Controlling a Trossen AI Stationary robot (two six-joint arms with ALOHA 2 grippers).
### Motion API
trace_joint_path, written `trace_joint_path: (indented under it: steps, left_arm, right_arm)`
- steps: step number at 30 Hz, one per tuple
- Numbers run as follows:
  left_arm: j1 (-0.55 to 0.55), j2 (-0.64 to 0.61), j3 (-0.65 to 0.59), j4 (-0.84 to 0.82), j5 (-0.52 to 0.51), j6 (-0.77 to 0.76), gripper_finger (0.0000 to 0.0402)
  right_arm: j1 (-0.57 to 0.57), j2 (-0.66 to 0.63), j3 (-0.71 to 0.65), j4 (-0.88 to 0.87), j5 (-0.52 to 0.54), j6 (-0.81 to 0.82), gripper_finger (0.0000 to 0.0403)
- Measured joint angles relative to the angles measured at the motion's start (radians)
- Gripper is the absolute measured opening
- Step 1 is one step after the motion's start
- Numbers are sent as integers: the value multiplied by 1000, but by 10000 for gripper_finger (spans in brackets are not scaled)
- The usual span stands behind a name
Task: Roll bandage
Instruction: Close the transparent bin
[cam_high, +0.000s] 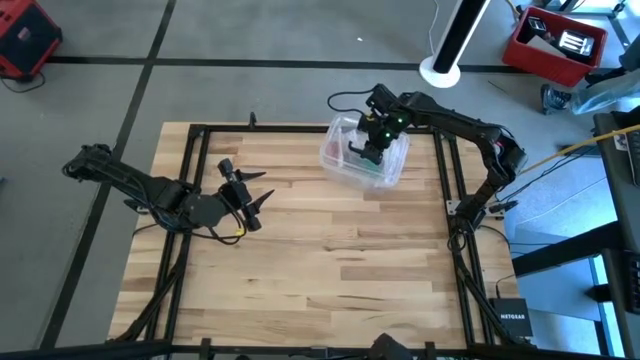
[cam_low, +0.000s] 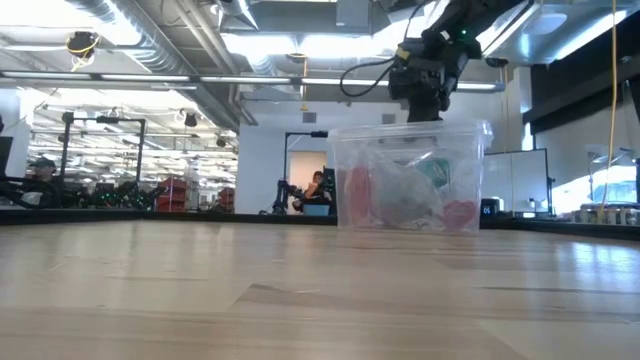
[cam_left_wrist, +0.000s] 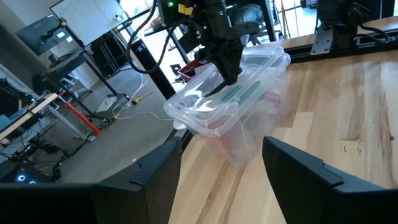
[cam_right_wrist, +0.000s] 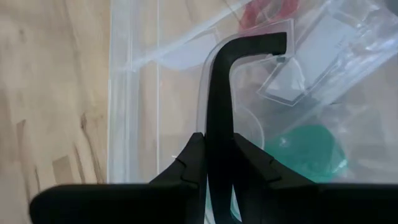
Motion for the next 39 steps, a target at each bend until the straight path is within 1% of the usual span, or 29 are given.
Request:
trace_joint_path:
  steps: [5, 10, 11, 14, 17, 19, 23, 25, 28, 30, 33, 36, 39]
  left_arm:
    - [0, 0, 0, 0, 0, 0, 218]
    - [0, 0, 0, 0, 0, 19, 218]
    - [0, 0, 0, 0, 0, 22, 218]
    - [0, 0, 0, 0, 0, 22, 218]
    - [0, 0, 0, 0, 0, 20, 218]
    - [0, 0, 0, 0, 0, 18, 218]
    - [0, 0, 0, 0, 46, 18, 218]
    - [0, 0, 0, 1, 57, 11, 218]
    - [0, 0, 0, 1, 59, 17, 218]
    - [0, 0, 0, 2, 59, 16, 218]
    - [1, 0, 0, 2, 59, 11, 218]
    - [1, 0, 0, -2, 60, -2, 218]
    - [0, 0, 0, -14, 69, -6, 218]
  right_arm:
    - [1, 0, -13, -7, -72, -55, 56]
    - [1, 5, -16, -5, -118, -99, 56]
    - [1, 5, -16, -7, -112, -104, 56]
    - [3, 4, -15, -9, -42, -108, 56]
    - [1, 4, -25, 10, -29, -108, 59]
    - [2, 4, -25, 15, -19, -97, 68]
    - [1, 7, -9, 24, -13, -55, 104]
    - [1, 10, 21, 1, -4, -55, 122]
    - [1, 11, 99, -78, 5, -60, 143]
    - [0, 6, 159, -125, 5, -60, 151]
    - [2, -9, 234, -182, 34, -59, 157]
    - [28, -42, 263, -232, 23, -55, 157]
    - [112, -81, 231, -226, 16, -52, 158]
